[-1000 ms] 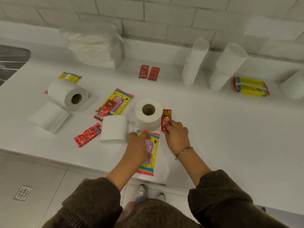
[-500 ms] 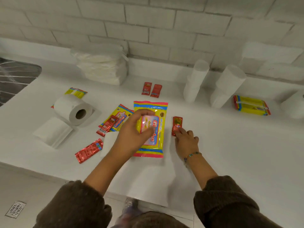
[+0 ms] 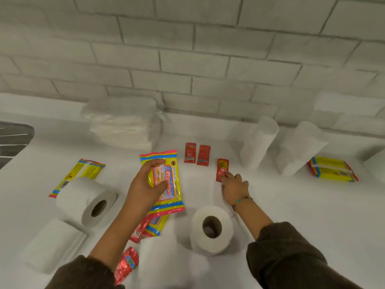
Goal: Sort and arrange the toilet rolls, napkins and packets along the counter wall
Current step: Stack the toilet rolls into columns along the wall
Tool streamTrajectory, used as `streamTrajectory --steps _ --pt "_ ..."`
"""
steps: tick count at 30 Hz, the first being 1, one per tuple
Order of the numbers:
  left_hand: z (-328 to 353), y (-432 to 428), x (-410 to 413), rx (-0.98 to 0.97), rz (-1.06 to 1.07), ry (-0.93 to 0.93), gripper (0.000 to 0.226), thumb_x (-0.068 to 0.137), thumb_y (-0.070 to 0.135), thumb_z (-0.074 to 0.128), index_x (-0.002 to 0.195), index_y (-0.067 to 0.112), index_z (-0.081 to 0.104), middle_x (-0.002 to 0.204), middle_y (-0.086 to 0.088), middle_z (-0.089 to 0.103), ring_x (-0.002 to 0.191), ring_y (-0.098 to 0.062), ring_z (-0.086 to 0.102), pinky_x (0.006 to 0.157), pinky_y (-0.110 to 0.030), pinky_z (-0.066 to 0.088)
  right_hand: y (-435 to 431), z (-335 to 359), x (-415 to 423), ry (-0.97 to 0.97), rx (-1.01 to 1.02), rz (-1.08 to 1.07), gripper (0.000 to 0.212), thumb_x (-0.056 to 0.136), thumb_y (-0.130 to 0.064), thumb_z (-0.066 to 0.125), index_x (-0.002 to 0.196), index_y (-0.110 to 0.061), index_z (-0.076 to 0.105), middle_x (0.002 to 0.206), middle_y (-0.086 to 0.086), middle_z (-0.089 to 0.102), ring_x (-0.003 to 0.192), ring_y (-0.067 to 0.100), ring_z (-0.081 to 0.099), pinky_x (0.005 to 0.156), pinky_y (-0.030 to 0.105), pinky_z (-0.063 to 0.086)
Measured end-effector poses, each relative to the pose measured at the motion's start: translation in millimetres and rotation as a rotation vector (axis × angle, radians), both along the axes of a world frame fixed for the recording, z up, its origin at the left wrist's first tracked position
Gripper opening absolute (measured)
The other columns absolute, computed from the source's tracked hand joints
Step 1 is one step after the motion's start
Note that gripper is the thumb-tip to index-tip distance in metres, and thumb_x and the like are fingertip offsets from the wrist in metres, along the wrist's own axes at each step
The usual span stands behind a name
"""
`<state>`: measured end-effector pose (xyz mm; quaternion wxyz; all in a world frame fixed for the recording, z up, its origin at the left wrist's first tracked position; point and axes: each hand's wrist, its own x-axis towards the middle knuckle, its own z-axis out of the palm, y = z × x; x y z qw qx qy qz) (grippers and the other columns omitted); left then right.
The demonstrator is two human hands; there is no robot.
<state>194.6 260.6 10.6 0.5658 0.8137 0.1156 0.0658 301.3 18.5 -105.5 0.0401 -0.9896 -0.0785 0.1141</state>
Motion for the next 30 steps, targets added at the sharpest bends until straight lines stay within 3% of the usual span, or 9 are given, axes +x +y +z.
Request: streamTrajectory --steps 7,11,15,18,20,22,26,28,30 --pt "-24 36 26 -0.026 0.015 0.081 0.05 0.081 0.0 0.065 0.098 0.044 0.05 0.102 0.003 0.063 0.089 -0.013 0.064 0.065 -0.023 0.052 32 8 71 0.032 -0.047 -0.019 0.043 0.092 -0.011 0.041 0.134 -0.02 0.043 0.146 0.003 0.036 0.124 0.031 0.036 0.103 0.048 0.033" --pt "-29 44 29 -0.037 0.026 0.097 0.048 0.082 0.0 0.065 0.1 0.042 0.051 0.1 0.005 0.062 0.086 -0.009 0.064 0.059 -0.017 0.052 35 9 85 0.078 -0.069 -0.026 0.047 0.093 -0.013 0.042 0.139 -0.022 0.038 0.149 0.001 0.031 0.126 0.03 0.036 0.103 0.048 0.036" --pt "-25 48 25 -0.057 0.039 0.09 0.049 0.082 0.001 0.065 0.097 0.045 0.049 0.1 0.004 0.062 0.084 -0.007 0.063 0.059 -0.017 0.052 30 18 80 0.062 0.104 -0.037 0.066 0.089 -0.015 0.052 0.147 -0.024 0.021 0.157 0.001 0.015 0.122 0.032 0.047 0.099 0.046 0.043" --pt "-18 53 19 -0.073 0.062 0.06 0.051 0.081 0.001 0.066 0.095 0.046 0.048 0.102 0.001 0.062 0.084 -0.008 0.063 0.062 -0.022 0.052 40 40 70 -0.002 0.163 0.007 0.061 0.087 -0.019 0.054 0.143 -0.019 0.029 0.147 0.007 0.035 0.116 0.031 0.053 0.095 0.043 0.048" --pt "-13 58 12 -0.071 0.085 0.045 0.049 0.081 0.002 0.066 0.096 0.045 0.049 0.103 0.001 0.061 0.086 -0.013 0.063 0.062 -0.022 0.051 55 59 57 0.006 0.129 0.111 0.052 0.088 -0.023 0.057 0.137 -0.017 0.041 0.136 0.01 0.05 0.116 0.029 0.053 0.096 0.038 0.046" --pt "-10 64 3 -0.067 0.114 0.029 0.044 0.082 0.003 0.066 0.103 0.038 0.052 0.106 0.001 0.059 0.089 -0.017 0.062 0.062 -0.023 0.051 78 79 35 0.102 0.133 0.281 0.056 0.086 -0.024 0.062 0.138 -0.018 0.042 0.137 0.008 0.05 0.122 0.026 0.05 0.099 0.033 0.042" --pt "-5 74 -15 -0.042 0.166 0.006 0.042 0.083 0.002 0.065 0.109 0.031 0.05 0.106 0.003 0.056 0.09 -0.017 0.059 0.061 -0.021 0.049 131 85 -6 0.225 0.035 0.64 0.06 0.082 -0.026 0.067 0.136 -0.019 0.043 0.134 0.01 0.05 0.119 0.029 0.05 0.095 0.04 0.045" --pt "-2 78 -25 -0.026 0.182 0.007 0.041 0.083 0.004 0.065 0.11 0.032 0.049 0.107 0.004 0.054 0.091 -0.017 0.057 0.06 -0.019 0.047 155 77 -17 0.191 -0.091 0.772 0.065 0.08 -0.024 0.068 0.138 -0.022 0.039 0.14 0.009 0.042 0.119 0.031 0.047 0.089 0.043 0.045" --pt "0 83 -35 -0.016 0.202 0.004 0.041 0.083 0.005 0.065 0.11 0.032 0.049 0.108 0.004 0.054 0.092 -0.016 0.056 0.059 -0.017 0.045 172 68 -24 0.194 -0.285 0.873 0.085 0.074 -0.019 0.075 0.144 -0.024 0.026 0.153 0.004 0.022 0.13 0.03 0.035 0.097 0.048 0.039"
